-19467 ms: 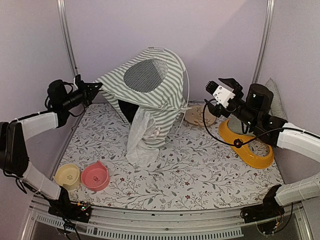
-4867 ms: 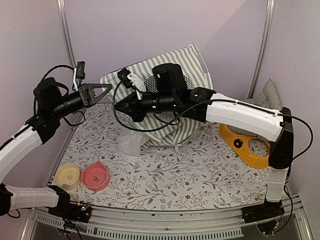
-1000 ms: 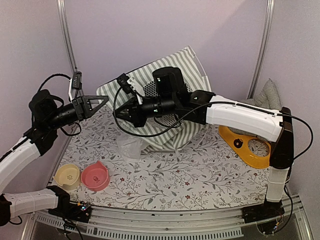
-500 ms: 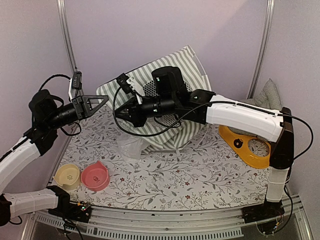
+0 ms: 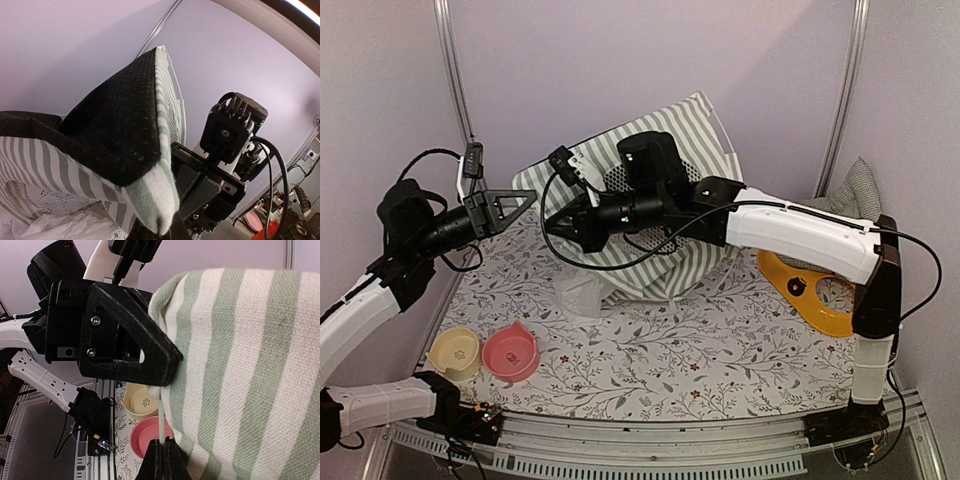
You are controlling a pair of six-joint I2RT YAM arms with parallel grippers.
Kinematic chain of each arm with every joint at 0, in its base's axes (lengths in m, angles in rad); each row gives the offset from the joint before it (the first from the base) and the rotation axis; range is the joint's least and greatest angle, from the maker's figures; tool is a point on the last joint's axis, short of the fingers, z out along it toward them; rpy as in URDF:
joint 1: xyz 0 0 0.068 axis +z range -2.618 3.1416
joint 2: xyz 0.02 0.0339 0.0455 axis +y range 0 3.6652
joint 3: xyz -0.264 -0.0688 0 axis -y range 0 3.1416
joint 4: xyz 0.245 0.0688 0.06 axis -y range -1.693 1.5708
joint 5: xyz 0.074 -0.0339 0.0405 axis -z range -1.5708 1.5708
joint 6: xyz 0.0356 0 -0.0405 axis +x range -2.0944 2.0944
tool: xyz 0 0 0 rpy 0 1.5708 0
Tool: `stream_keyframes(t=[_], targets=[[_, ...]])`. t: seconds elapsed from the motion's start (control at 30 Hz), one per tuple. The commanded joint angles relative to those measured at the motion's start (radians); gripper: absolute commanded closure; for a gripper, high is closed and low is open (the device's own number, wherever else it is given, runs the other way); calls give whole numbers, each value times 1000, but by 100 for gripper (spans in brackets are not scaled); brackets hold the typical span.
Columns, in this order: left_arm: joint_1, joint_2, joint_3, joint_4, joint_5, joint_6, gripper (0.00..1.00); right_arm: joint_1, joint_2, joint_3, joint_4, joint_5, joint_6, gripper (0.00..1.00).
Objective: Set up the pet tent
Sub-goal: Insert the tent pole into the pole socket of the pet tent.
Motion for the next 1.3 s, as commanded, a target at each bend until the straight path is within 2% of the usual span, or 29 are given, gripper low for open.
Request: stream_keyframes(t=[0.0, 0.4, 0.73, 1.07, 1.27], targets=[[-29, -26, 26, 61, 35, 12, 100, -26, 21, 56, -9, 121, 47, 100], [-80, -22, -30, 23, -61, 76, 100, -26, 54, 139, 70, 157, 114, 100], [-117, -12, -67, 49, -119, 78, 88, -26, 73, 144, 154, 136, 123, 100], [-140, -12, -82, 49, -177, 70, 87, -26, 66, 134, 216, 172, 121, 100], [-142, -60, -85, 29, -260, 84, 77, -26, 54, 112, 226, 175, 122, 100]])
